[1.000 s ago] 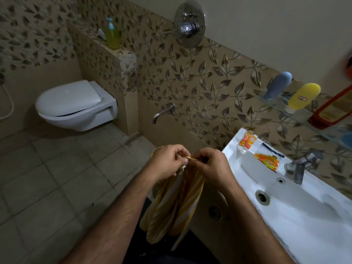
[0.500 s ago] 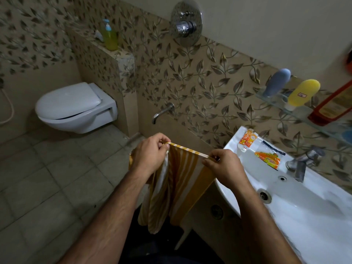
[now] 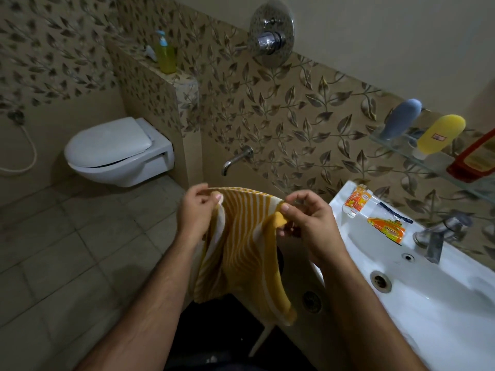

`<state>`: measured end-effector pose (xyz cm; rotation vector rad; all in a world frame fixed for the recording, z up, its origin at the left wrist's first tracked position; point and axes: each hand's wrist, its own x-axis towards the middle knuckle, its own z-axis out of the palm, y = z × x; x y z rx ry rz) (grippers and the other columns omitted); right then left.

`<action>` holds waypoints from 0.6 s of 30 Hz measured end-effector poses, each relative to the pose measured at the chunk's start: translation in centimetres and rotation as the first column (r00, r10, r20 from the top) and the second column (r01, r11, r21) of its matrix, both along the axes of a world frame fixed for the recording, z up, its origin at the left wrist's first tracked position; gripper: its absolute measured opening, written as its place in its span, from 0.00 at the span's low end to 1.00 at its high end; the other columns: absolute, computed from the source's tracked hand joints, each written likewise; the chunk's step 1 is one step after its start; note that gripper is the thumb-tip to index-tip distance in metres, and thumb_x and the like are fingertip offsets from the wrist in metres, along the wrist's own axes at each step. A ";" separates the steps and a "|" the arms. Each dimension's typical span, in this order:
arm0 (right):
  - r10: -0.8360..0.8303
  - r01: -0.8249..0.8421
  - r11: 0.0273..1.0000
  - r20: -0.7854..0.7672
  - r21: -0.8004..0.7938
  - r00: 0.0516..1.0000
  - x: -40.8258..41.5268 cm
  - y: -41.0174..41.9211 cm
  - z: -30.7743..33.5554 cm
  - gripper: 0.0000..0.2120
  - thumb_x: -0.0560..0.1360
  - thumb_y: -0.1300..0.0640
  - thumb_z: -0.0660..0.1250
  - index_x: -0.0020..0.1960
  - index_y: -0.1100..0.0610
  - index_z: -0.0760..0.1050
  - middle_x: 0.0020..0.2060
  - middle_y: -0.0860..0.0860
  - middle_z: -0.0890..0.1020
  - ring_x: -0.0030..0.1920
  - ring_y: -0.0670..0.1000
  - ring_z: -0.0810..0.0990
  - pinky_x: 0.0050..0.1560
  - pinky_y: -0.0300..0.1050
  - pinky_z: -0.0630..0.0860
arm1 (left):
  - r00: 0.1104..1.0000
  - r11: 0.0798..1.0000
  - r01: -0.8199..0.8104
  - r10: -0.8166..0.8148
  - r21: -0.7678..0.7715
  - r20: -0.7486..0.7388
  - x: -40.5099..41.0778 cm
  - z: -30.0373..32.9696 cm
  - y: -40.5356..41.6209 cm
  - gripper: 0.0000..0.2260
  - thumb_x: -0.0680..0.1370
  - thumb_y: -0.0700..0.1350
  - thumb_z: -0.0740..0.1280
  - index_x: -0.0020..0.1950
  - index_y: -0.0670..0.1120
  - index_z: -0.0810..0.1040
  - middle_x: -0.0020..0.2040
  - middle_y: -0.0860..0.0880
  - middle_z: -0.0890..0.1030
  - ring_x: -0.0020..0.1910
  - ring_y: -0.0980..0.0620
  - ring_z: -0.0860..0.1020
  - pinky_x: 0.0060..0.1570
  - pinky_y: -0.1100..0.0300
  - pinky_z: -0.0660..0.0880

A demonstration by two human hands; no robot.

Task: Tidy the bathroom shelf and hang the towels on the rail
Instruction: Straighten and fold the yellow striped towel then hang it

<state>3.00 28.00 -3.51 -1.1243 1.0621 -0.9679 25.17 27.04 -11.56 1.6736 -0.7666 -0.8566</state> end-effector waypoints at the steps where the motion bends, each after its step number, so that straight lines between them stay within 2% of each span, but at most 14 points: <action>1: -0.058 0.057 0.998 0.024 0.040 0.998 0.3 -0.2 -0.3 0.05 0.76 0.67 0.67 0.51 0.63 0.77 0.35 0.59 0.81 0.33 0.55 0.81 0.32 0.45 0.81 | 0.993 0.997 -0.075 0.077 0.024 -0.085 0.2 -0.6 0.1 0.17 0.75 0.44 0.73 0.63 0.45 0.77 0.49 0.48 0.84 0.47 0.52 0.81 0.49 0.57 0.77; 4: -0.109 0.102 0.986 0.047 0.135 0.993 0.8 -0.8 -0.7 0.06 0.76 0.67 0.67 0.52 0.64 0.80 0.40 0.60 0.84 0.37 0.55 0.85 0.39 0.46 0.83 | 0.931 0.977 -0.193 0.212 0.091 -0.297 0.8 -1.8 0.5 0.14 0.75 0.40 0.72 0.59 0.38 0.80 0.53 0.41 0.83 0.40 0.54 0.80 0.39 0.65 0.75; 6: -0.055 0.044 0.985 0.063 0.164 0.996 0.8 -0.9 -0.8 0.09 0.76 0.70 0.65 0.54 0.63 0.80 0.43 0.62 0.85 0.41 0.55 0.86 0.43 0.47 0.83 | 0.904 0.969 -0.215 0.245 0.124 -0.350 1.1 -2.0 0.8 0.14 0.76 0.40 0.71 0.60 0.37 0.79 0.52 0.41 0.82 0.39 0.55 0.79 0.35 0.68 0.73; 9: 0.077 -0.084 0.985 0.050 0.152 0.996 0.6 -0.7 -0.7 0.15 0.76 0.75 0.61 0.56 0.62 0.80 0.46 0.61 0.86 0.45 0.54 0.86 0.45 0.46 0.83 | 0.900 0.969 -0.214 0.244 0.122 -0.362 1.1 -1.7 0.6 0.14 0.77 0.41 0.70 0.61 0.36 0.79 0.53 0.43 0.82 0.45 0.53 0.79 0.47 0.62 0.76; 10: 0.115 -0.112 0.988 -0.021 0.109 0.993 0.5 -0.7 -0.6 0.16 0.76 0.75 0.62 0.57 0.61 0.80 0.46 0.60 0.86 0.45 0.53 0.86 0.45 0.46 0.82 | 0.912 0.971 -0.210 0.236 0.110 -0.336 1.0 -1.5 0.5 0.13 0.78 0.41 0.69 0.60 0.36 0.79 0.52 0.44 0.81 0.45 0.53 0.78 0.50 0.62 0.76; 13: 0.123 -0.176 0.978 -0.372 -0.112 0.920 0.3 -1.0 -0.9 0.11 0.74 0.68 0.70 0.54 0.57 0.83 0.42 0.54 0.87 0.43 0.50 0.86 0.45 0.47 0.82 | 0.968 0.992 -0.127 0.127 0.014 -0.217 0.4 -0.8 0.1 0.07 0.79 0.41 0.67 0.54 0.39 0.81 0.47 0.44 0.82 0.40 0.55 0.78 0.39 0.70 0.74; 14: 0.095 -0.207 0.961 -0.485 -0.182 0.869 0.2 -1.1 -0.9 0.10 0.74 0.65 0.71 0.50 0.52 0.84 0.40 0.50 0.87 0.42 0.48 0.85 0.44 0.47 0.81 | 0.984 0.997 -0.074 0.070 -0.018 -0.165 0.0 -0.5 0.0 0.06 0.79 0.41 0.66 0.51 0.40 0.81 0.46 0.44 0.83 0.40 0.54 0.79 0.39 0.69 0.74; 16: 0.011 -0.319 0.891 -0.685 -0.324 0.728 0.1 -1.4 -1.0 0.10 0.72 0.56 0.74 0.40 0.41 0.80 0.38 0.45 0.83 0.42 0.45 0.81 0.43 0.44 0.77 | 0.997 0.997 0.034 -0.038 -0.064 -0.060 -0.8 -0.3 0.0 0.06 0.80 0.41 0.65 0.45 0.46 0.80 0.44 0.44 0.83 0.44 0.49 0.81 0.46 0.59 0.77; 18: -0.035 -0.432 0.817 -0.781 -0.381 0.623 -0.1 -1.5 -0.9 0.07 0.69 0.49 0.72 0.37 0.41 0.75 0.43 0.46 0.78 0.48 0.46 0.74 0.46 0.44 0.71 | 0.994 0.991 0.110 -0.108 -0.072 0.022 -1.5 0.0 -0.1 0.06 0.79 0.42 0.67 0.43 0.50 0.79 0.43 0.46 0.83 0.44 0.48 0.81 0.49 0.54 0.77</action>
